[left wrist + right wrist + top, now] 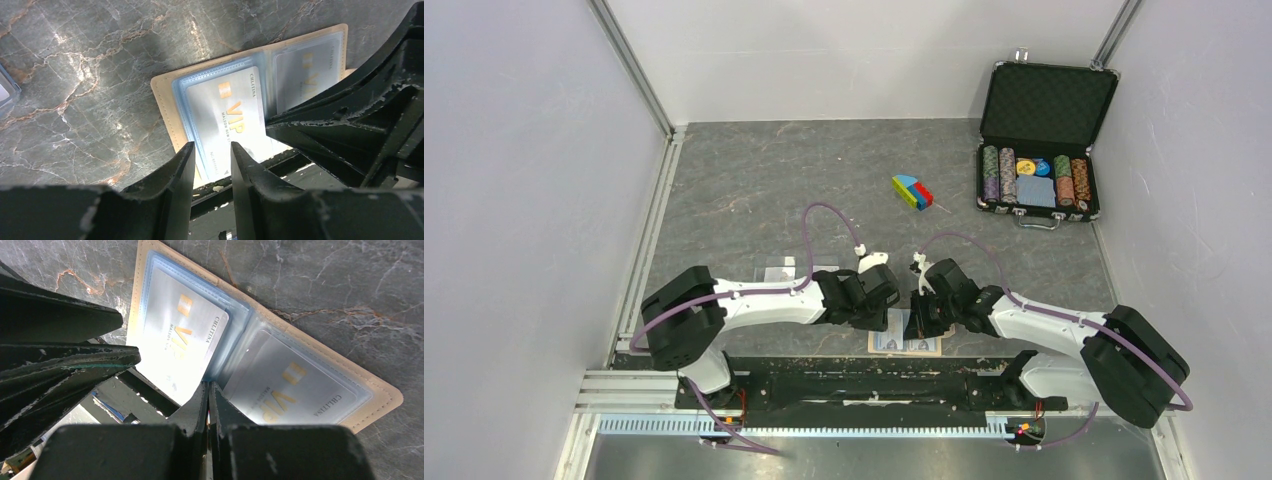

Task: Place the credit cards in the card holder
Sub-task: Turn over the card slot in the card holder.

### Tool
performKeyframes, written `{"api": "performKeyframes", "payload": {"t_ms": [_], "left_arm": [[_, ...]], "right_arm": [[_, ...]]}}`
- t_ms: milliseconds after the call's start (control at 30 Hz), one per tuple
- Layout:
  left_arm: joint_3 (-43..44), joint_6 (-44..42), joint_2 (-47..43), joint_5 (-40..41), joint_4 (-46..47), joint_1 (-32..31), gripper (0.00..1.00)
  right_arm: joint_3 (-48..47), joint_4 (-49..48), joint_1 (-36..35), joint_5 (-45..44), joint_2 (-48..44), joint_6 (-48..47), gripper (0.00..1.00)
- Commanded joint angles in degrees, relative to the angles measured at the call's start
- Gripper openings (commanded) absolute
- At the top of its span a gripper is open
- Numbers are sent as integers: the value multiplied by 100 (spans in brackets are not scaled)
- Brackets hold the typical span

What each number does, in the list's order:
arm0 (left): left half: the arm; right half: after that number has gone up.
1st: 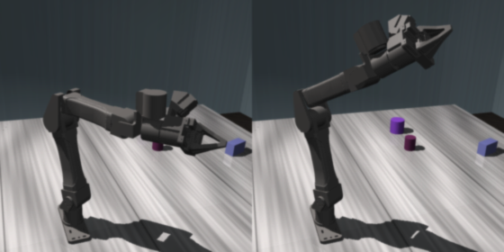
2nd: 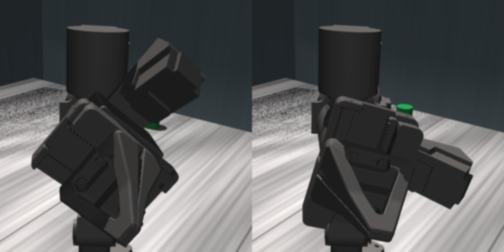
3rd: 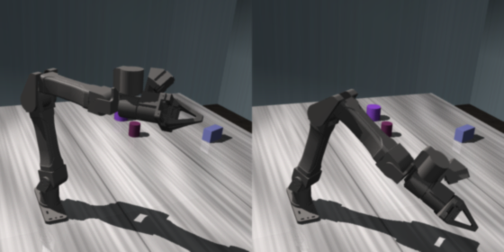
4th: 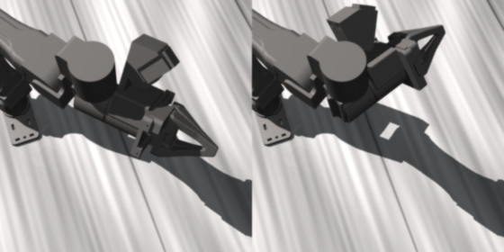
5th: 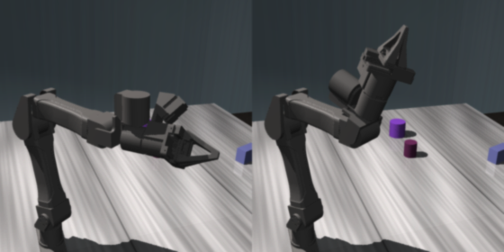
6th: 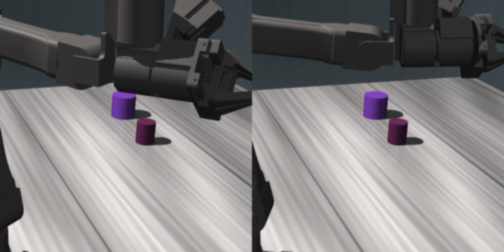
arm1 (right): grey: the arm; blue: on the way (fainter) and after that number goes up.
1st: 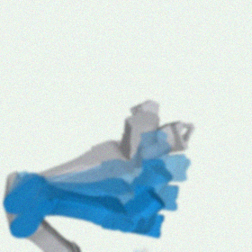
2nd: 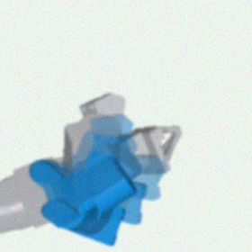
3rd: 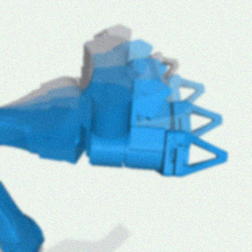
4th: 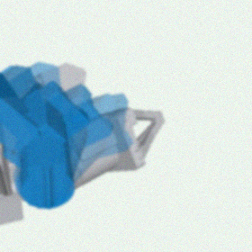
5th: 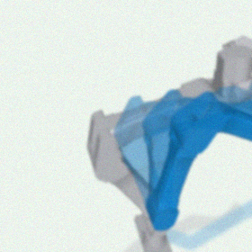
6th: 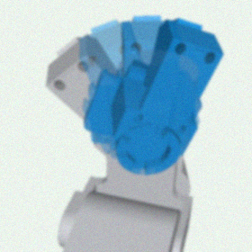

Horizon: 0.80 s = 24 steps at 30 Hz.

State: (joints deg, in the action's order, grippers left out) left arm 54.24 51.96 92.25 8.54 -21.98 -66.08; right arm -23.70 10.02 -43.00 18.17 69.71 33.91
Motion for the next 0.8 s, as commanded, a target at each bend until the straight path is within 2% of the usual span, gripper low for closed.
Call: {"api": "performKeyframes", "payload": {"t_ms": [0, 400, 600, 767], "left_arm": [[257, -178, -39, 116, 3, -31, 39], [236, -134, 507, 64, 30, -54, 39], [228, -119, 549, -22, 136, -62, 43], [136, -108, 380, -345, 680, -70, 37]], "right_arm": [[-38, 165, -67, -82, 136, -74, 0], [-29, 176, -66, -98, 108, -80, 0], [-20, 181, -72, -96, 113, -91, 0], [-20, 184, -66, -99, 105, -81, 0]]}}
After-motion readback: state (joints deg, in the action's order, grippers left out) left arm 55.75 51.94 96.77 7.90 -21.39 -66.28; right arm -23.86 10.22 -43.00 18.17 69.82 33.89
